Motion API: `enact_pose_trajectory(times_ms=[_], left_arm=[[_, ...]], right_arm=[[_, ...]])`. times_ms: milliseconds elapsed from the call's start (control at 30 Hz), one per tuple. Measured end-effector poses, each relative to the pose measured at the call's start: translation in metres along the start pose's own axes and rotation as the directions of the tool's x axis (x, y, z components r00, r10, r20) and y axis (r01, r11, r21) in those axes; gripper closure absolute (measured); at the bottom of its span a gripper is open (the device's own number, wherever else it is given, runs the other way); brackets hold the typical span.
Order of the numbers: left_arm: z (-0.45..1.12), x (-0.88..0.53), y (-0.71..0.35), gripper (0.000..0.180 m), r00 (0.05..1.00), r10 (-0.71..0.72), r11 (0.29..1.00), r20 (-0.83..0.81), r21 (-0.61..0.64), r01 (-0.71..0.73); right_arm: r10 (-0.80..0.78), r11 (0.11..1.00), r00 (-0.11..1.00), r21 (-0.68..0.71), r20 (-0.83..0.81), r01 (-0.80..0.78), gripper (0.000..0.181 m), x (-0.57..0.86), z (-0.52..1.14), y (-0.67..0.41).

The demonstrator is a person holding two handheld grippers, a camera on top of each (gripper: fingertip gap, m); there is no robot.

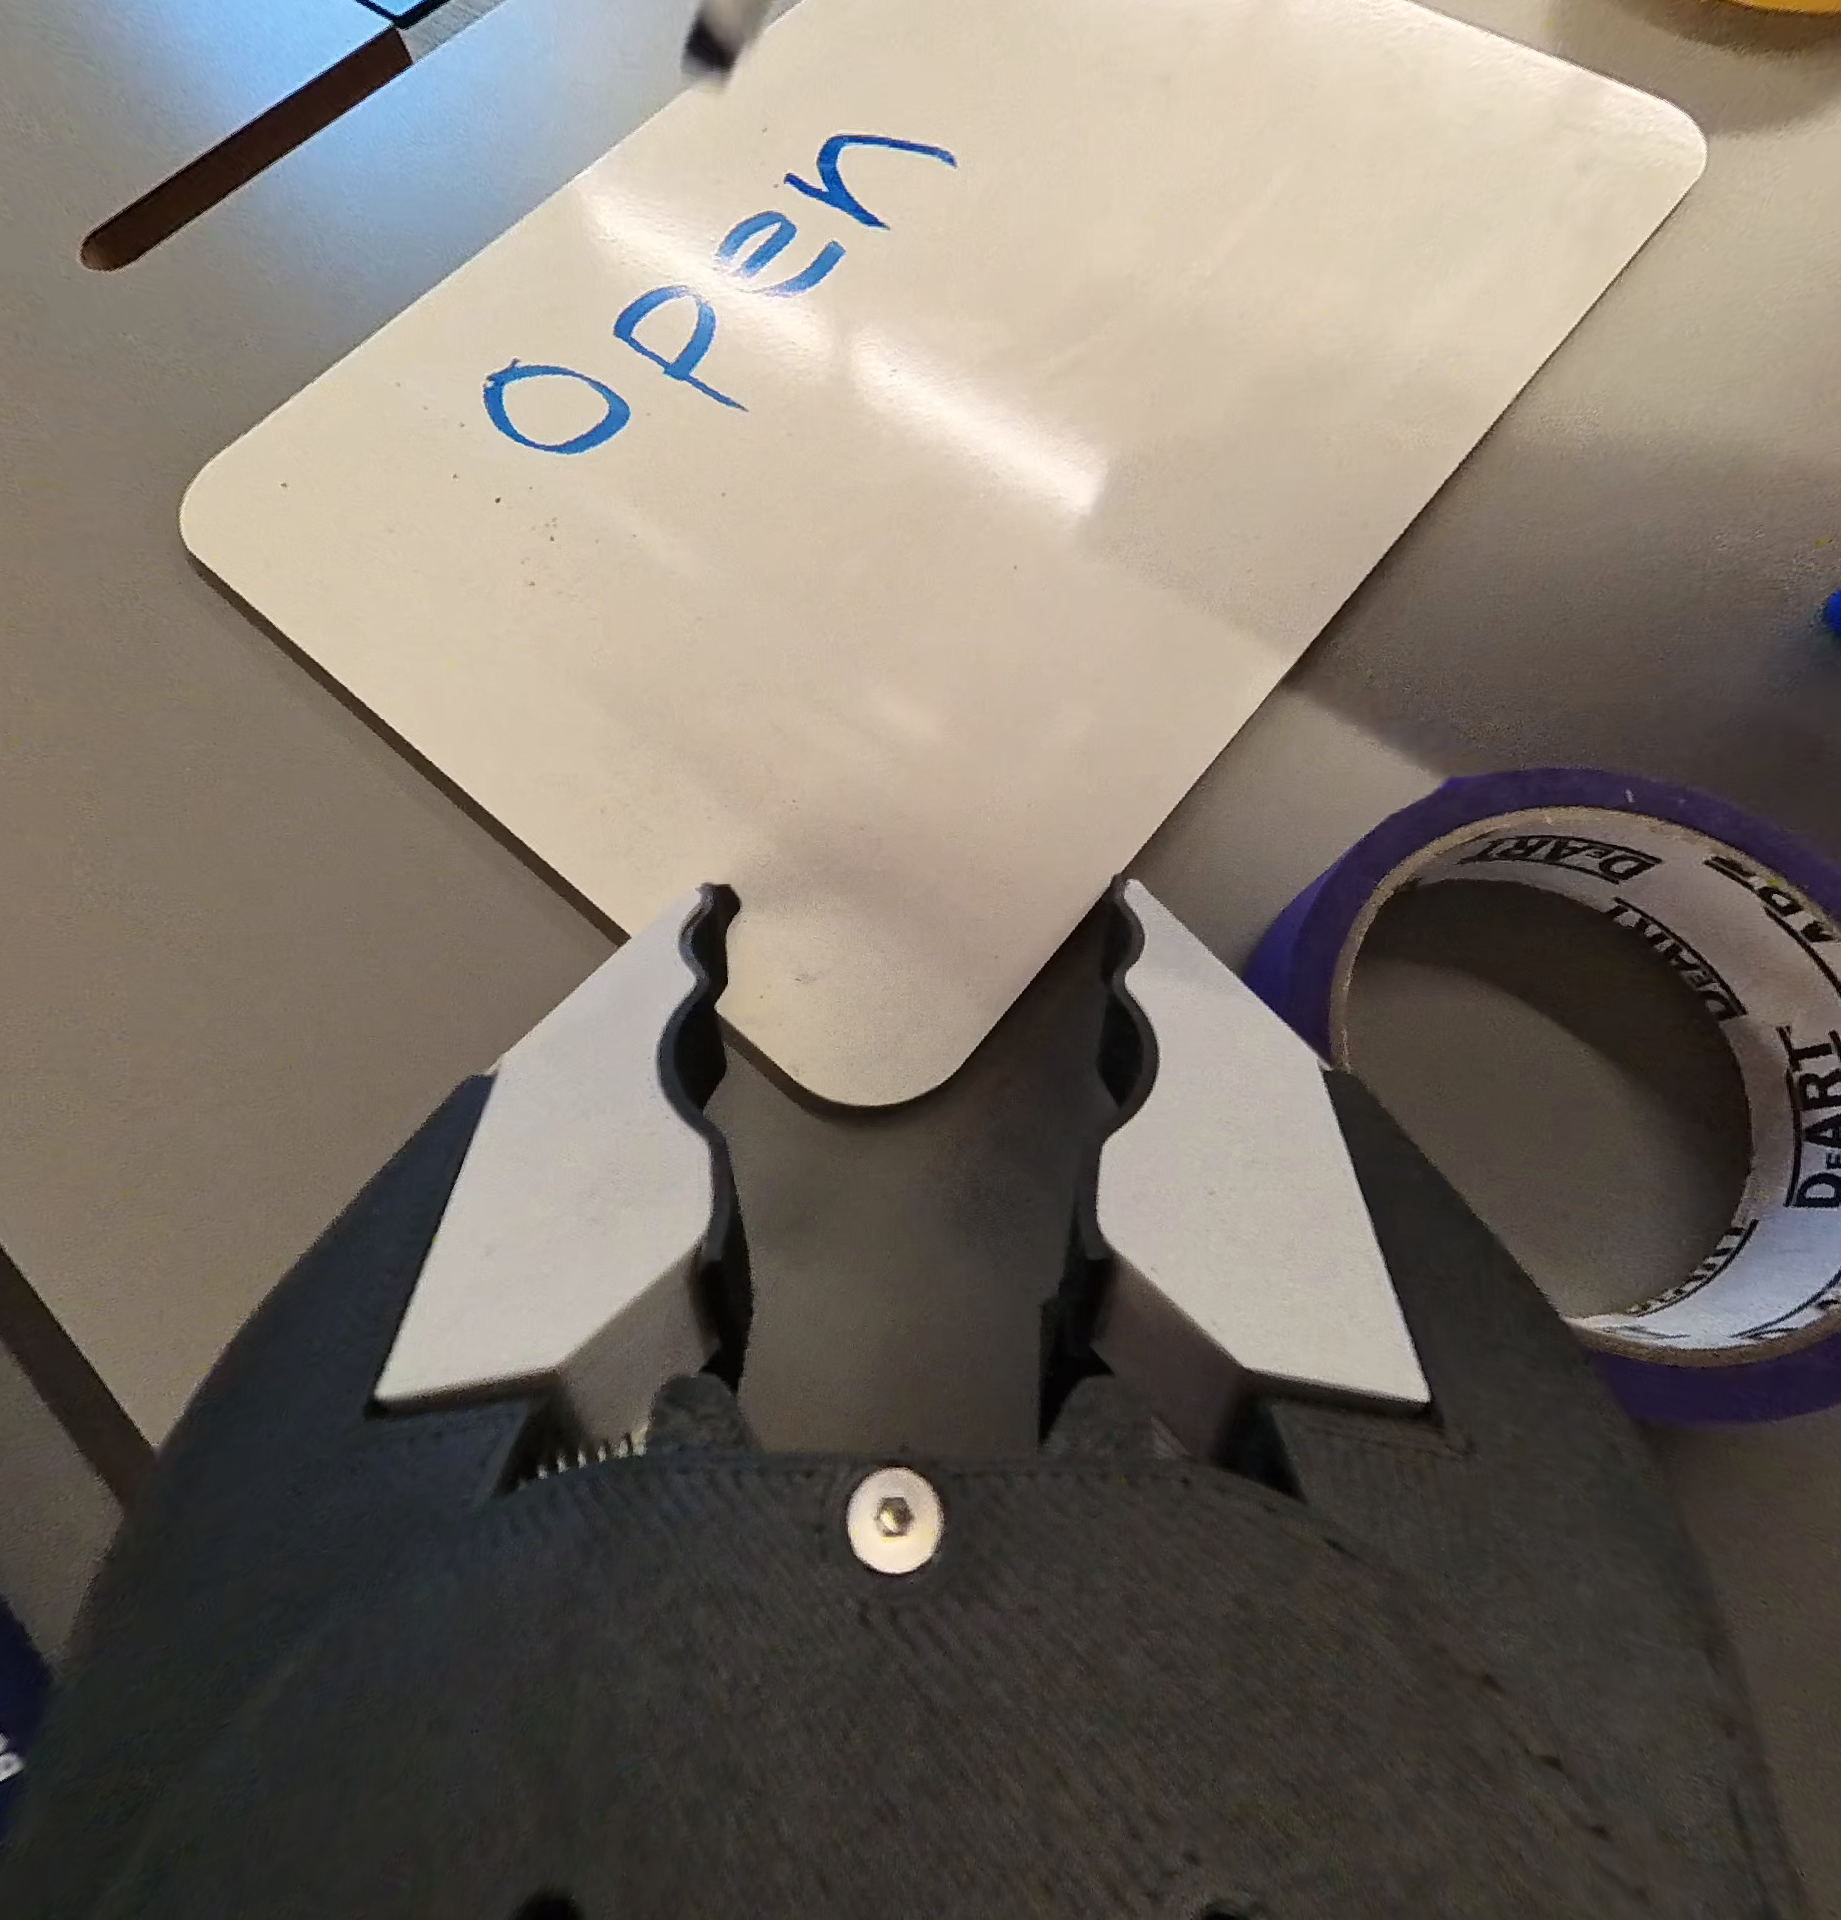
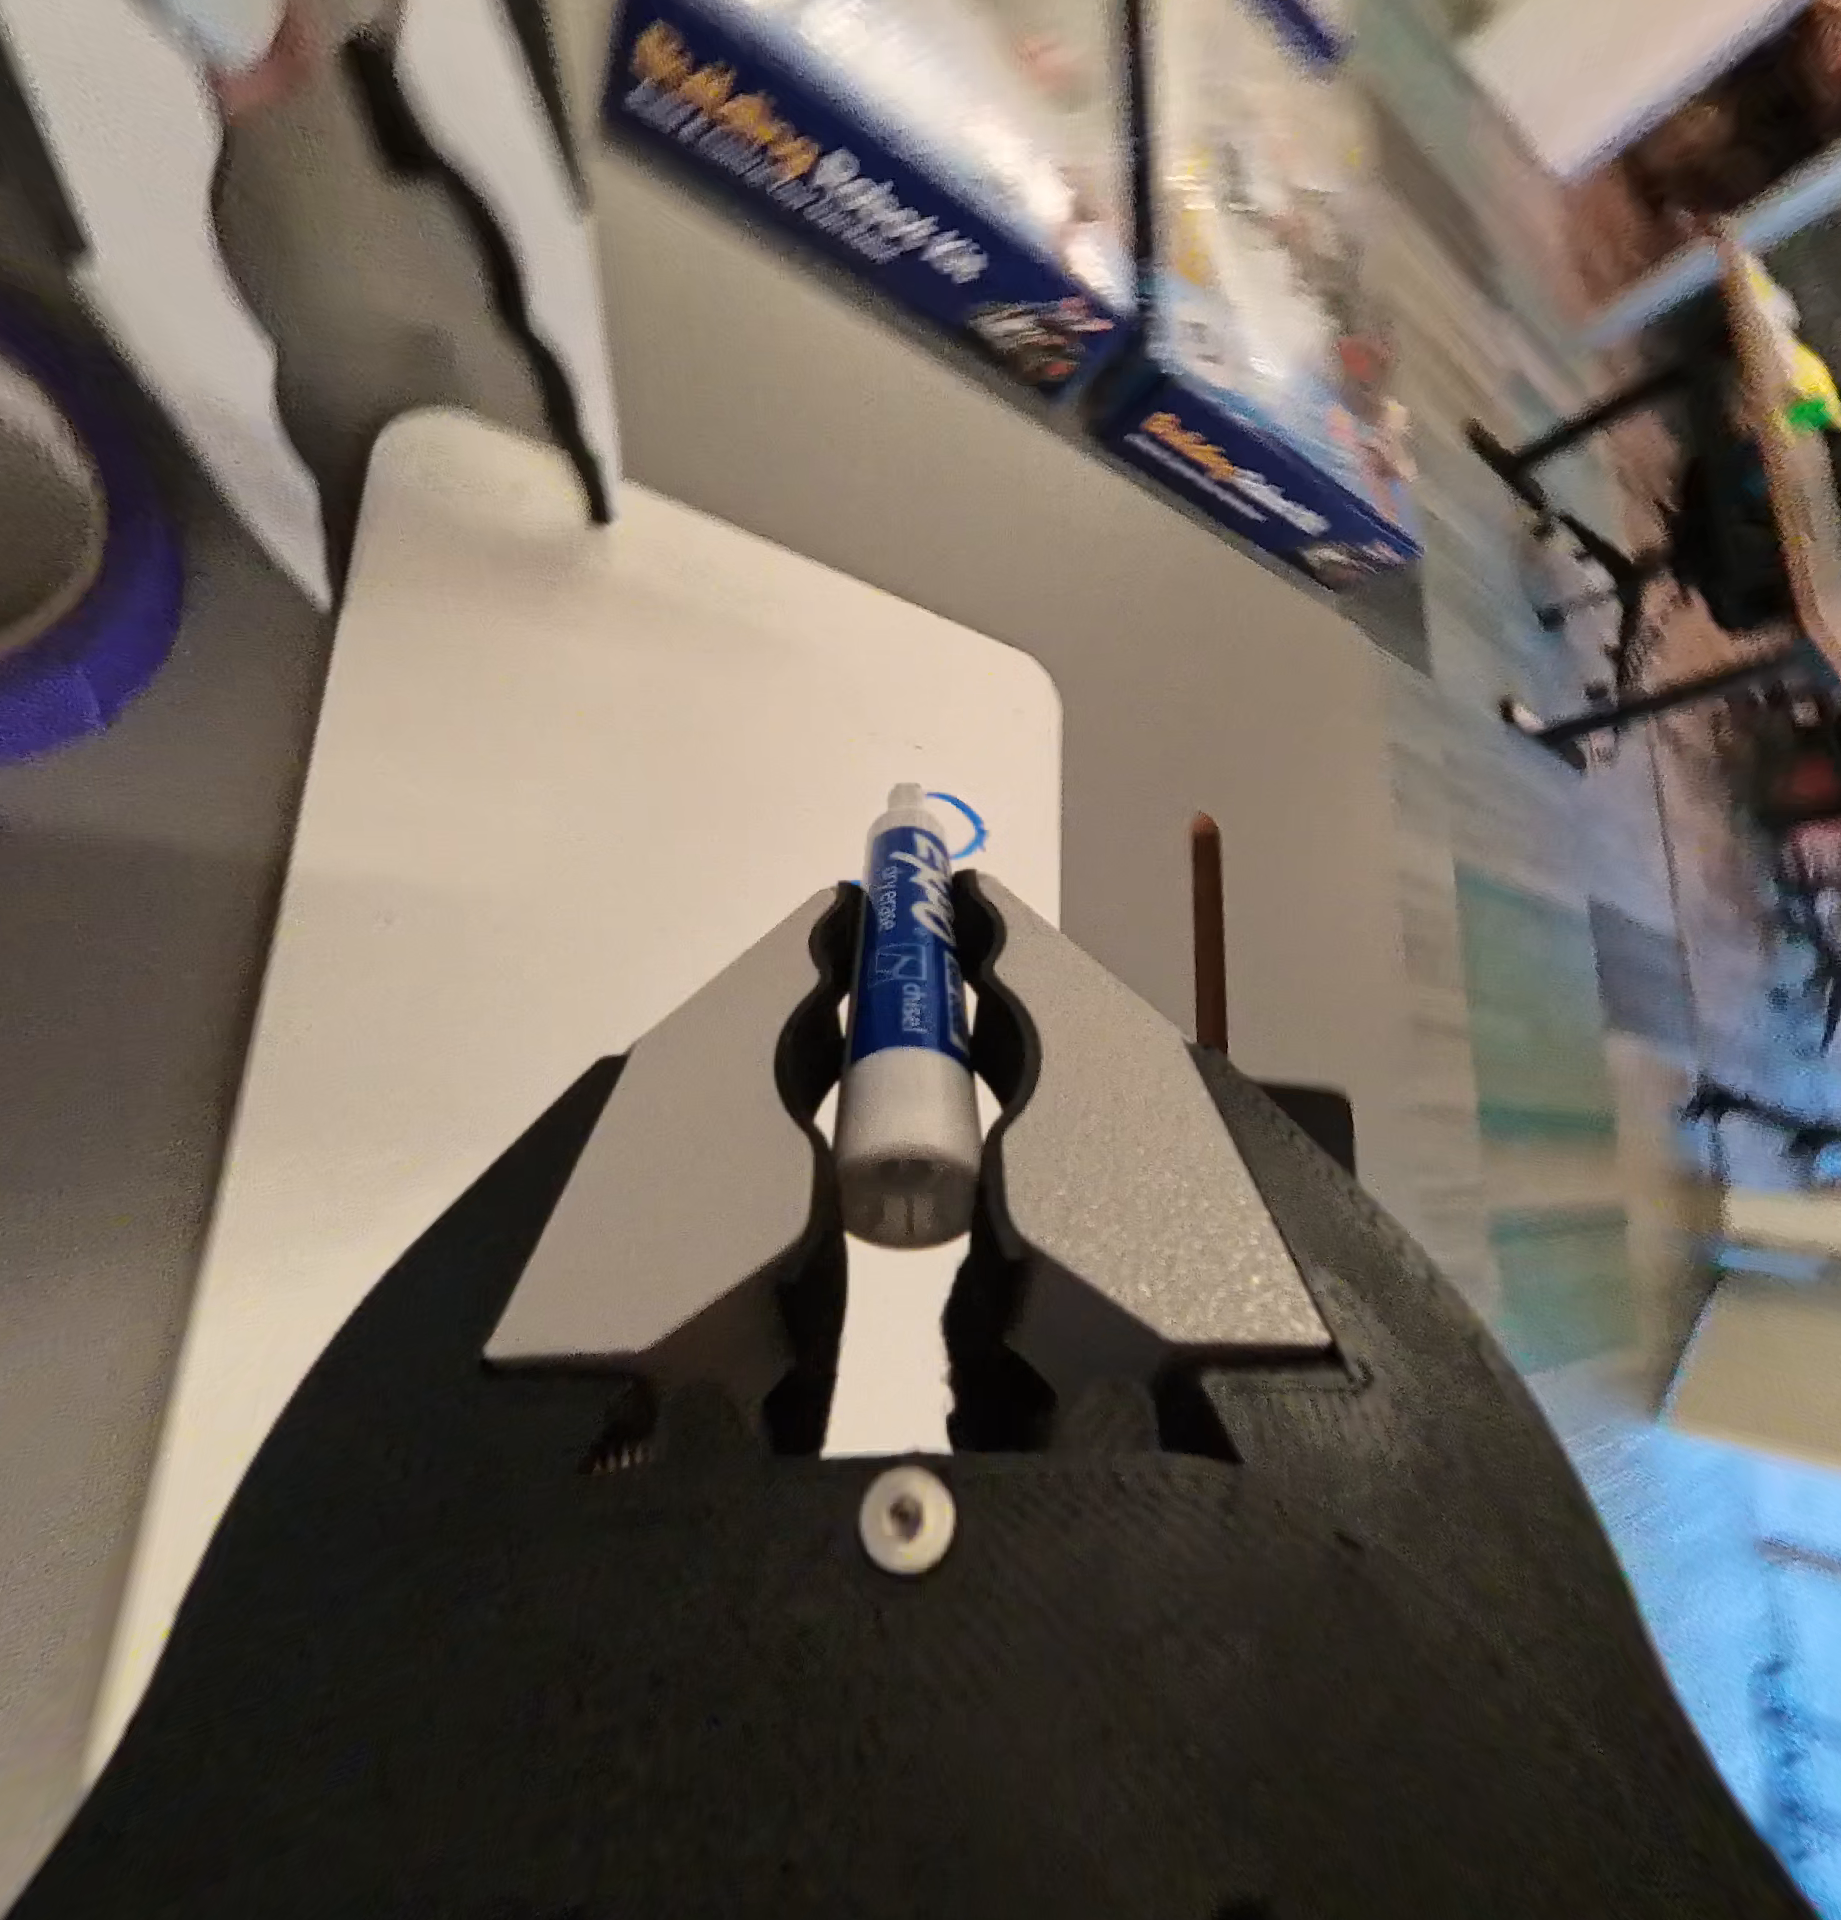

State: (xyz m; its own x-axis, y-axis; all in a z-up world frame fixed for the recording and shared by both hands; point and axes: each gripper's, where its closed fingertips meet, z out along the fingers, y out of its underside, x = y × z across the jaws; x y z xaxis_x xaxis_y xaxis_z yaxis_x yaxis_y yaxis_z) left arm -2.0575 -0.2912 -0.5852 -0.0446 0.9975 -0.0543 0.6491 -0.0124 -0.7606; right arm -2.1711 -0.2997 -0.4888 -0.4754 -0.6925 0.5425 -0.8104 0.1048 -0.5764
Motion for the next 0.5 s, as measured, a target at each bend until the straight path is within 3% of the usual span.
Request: enact_pose_trajectory(times_ms=[67, 200, 500], left_arm=[[0.0, 0.002, 0.0, 0.112, 1.0, 0.023, 1.0, -0.004, 0.0, -0.023], [0.0, 0.003, 0.0, 0.112, 1.0, 0.021, 1.0, -0.006, 0.0, -0.021], [0.0, 0.003, 0.0, 0.112, 1.0, 0.021, 1.0, -0.002, 0.001, -0.021]], right_arm=[[-0.157, 0.986, 0.981, -0.029, 0.11, 0.161, 0.164, -0.009, 0.022, -0.005], [-0.325, 0.937, 0.911, -0.045, 0.253, 0.347, 0.164, -0.01, 0.052, -0.003], [-0.452, 0.855, 0.792, -0.052, 0.409, 0.515, 0.164, -0.011, 0.071, 0.007]])
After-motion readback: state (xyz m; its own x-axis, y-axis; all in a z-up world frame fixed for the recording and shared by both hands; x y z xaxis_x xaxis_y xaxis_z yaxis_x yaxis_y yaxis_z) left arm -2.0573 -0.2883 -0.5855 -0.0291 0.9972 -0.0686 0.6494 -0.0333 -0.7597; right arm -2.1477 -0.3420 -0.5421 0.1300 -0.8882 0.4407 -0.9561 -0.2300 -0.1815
